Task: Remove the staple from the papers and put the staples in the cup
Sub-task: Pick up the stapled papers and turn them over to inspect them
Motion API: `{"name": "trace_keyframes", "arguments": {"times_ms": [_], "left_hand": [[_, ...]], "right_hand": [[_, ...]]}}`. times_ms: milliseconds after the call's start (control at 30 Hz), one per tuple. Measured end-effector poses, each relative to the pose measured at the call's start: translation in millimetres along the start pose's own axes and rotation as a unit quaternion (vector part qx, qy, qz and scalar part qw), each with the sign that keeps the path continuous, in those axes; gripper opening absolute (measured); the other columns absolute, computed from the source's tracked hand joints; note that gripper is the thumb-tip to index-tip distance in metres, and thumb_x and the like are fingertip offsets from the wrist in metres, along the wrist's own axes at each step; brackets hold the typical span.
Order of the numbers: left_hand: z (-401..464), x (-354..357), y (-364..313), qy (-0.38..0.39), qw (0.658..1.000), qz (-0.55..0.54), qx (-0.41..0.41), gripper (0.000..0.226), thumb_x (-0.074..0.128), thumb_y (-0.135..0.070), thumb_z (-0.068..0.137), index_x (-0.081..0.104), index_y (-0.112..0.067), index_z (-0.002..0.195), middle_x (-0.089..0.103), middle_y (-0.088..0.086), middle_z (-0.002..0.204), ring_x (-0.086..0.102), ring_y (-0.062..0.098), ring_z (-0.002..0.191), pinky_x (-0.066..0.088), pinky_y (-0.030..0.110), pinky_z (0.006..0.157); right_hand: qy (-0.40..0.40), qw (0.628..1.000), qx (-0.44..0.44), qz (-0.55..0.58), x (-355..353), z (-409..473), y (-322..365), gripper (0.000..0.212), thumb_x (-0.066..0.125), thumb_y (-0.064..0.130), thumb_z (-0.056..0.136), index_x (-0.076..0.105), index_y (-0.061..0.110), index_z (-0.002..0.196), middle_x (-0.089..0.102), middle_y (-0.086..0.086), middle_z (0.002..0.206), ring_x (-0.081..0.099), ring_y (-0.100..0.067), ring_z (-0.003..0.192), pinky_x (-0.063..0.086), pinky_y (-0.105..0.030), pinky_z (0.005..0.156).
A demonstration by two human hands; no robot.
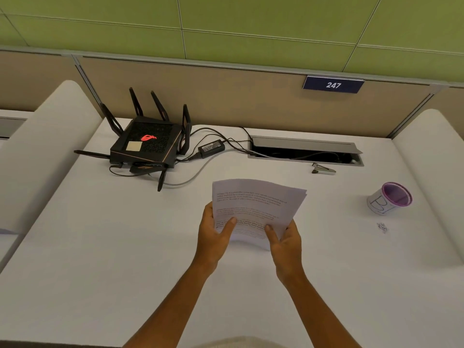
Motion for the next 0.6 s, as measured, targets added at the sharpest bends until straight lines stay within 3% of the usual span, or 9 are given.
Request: {"name": "trace_keyframes", "arguments": {"times_ms": [133,233,333,467,600], "left_hand": [[-2.4,-1.4,3.4,-0.005,1.0,0.003,-0.01,0.056,0.075,-0.027,0.095,0.047,-0.035,0.142,0.062,-0.01,0.127,0.062,0.012,0.115,0.058,0.014,0.081],[-7.2,-3.9,9.9,-0.013,0.999,0.006,-0.03,0.048,0.075,-0.027,0.094,0.052,-0.037,0.134,0.064,-0.013,0.121,0.064,0.009,0.108,0.057,0.008,0.075],[-5.8,-7.6,14.0,-0.018,0.999,0.003,-0.044,0.038,0.077,-0.026,0.093,0.06,-0.034,0.127,0.07,-0.011,0.116,0.068,0.011,0.104,0.06,0.011,0.074],[-3.6,-17.5,18.0,-0.025,0.997,0.006,-0.07,0.024,0.076,-0.029,0.094,0.07,-0.027,0.117,0.077,-0.005,0.11,0.075,0.018,0.095,0.062,0.017,0.065],[-6.4,-33.2,26.7,-0.067,0.99,-0.058,-0.107,0.018,0.077,-0.025,0.093,0.073,-0.023,0.11,0.08,-0.004,0.104,0.078,0.014,0.086,0.061,0.02,0.06]], "right_hand": [[0.001,1.0,-0.002,0.005,-2.4,-1.9,-2.1,0.051,0.069,0.009,0.098,0.052,0.03,0.14,0.067,0.013,0.123,0.066,-0.01,0.114,0.06,-0.021,0.088],[0.008,1.0,0.007,-0.013,-1.4,-5.0,-10.2,0.046,0.068,0.013,0.099,0.053,0.033,0.138,0.068,0.013,0.123,0.066,-0.01,0.115,0.06,-0.024,0.091],[0.015,1.0,0.006,-0.023,-3.7,-3.6,-10.0,0.036,0.067,0.014,0.1,0.058,0.034,0.128,0.07,0.012,0.119,0.068,-0.005,0.109,0.061,-0.025,0.088],[0.046,0.998,0.011,-0.05,-14.1,4.4,-3.7,0.02,0.072,0.019,0.097,0.065,0.025,0.115,0.077,0.006,0.11,0.075,-0.013,0.1,0.064,-0.031,0.083],[0.096,0.993,0.065,-0.02,-28.7,2.1,-9.1,0.02,0.075,0.017,0.093,0.073,0.014,0.114,0.081,-0.001,0.106,0.078,-0.023,0.099,0.062,-0.039,0.087]]}}
Point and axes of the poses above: each hand's wrist, its own z-axis towards the middle knuckle, its own x-axis out of the palm, y = z × x, the point moved 7 cm from there along z, towards the middle knuckle
